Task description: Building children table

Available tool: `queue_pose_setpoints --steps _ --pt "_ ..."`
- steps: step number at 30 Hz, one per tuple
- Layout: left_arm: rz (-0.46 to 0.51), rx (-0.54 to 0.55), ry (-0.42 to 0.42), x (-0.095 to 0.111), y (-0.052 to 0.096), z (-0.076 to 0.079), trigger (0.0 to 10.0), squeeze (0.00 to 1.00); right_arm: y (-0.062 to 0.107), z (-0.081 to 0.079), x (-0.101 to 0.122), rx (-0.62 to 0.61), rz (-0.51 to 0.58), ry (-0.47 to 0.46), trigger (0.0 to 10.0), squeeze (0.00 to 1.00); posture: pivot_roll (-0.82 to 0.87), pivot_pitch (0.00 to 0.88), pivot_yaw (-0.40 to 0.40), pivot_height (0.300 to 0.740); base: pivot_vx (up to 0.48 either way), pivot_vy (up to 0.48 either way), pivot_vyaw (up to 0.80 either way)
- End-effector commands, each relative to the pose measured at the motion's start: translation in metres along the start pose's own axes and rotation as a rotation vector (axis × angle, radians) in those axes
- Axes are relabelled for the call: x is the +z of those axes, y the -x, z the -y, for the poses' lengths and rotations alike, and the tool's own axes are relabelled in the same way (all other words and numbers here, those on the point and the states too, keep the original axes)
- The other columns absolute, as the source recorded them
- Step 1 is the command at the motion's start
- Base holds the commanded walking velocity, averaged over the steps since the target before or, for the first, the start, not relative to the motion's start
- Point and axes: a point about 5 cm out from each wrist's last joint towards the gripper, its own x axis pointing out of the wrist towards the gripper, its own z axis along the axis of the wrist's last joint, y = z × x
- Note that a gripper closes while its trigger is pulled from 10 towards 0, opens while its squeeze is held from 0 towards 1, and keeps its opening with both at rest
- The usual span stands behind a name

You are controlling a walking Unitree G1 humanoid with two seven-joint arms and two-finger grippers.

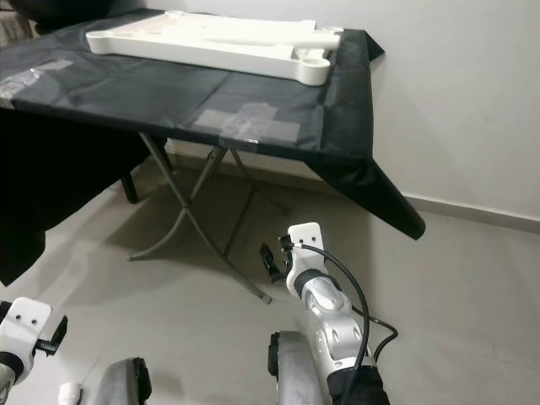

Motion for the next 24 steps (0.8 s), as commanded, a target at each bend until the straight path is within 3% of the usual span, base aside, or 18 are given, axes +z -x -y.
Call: queue_pose_setpoints --steps 1,7,24 --pt "-0.045 0.003 -0.044 -0.007 -0.001 -0.004 10.0 0.0 -0.002 0.0 -0.002 0.011 -0.023 -0.029 10.0 0.0 -0.02 0.0 -0.041 0.45 0.0 0.0 0.0" --pt "-0.146 0.031 -0.065 -0.027 -0.002 -0.015 10.0 0.0 -0.005 -0.004 0.001 0.054 -0.043 -0.053 10.0 0.0 -0.02 0.0 -0.047 0.43 0.0 0.0 0.0" --pt "-0.351 0.023 -0.06 -0.064 0.003 -0.016 10.0 0.0 -0.01 -0.011 0.006 0.123 -0.081 -0.1 10.0 0.0 -0.01 0.0 -0.053 0.375 0.0 0.0 0.0"
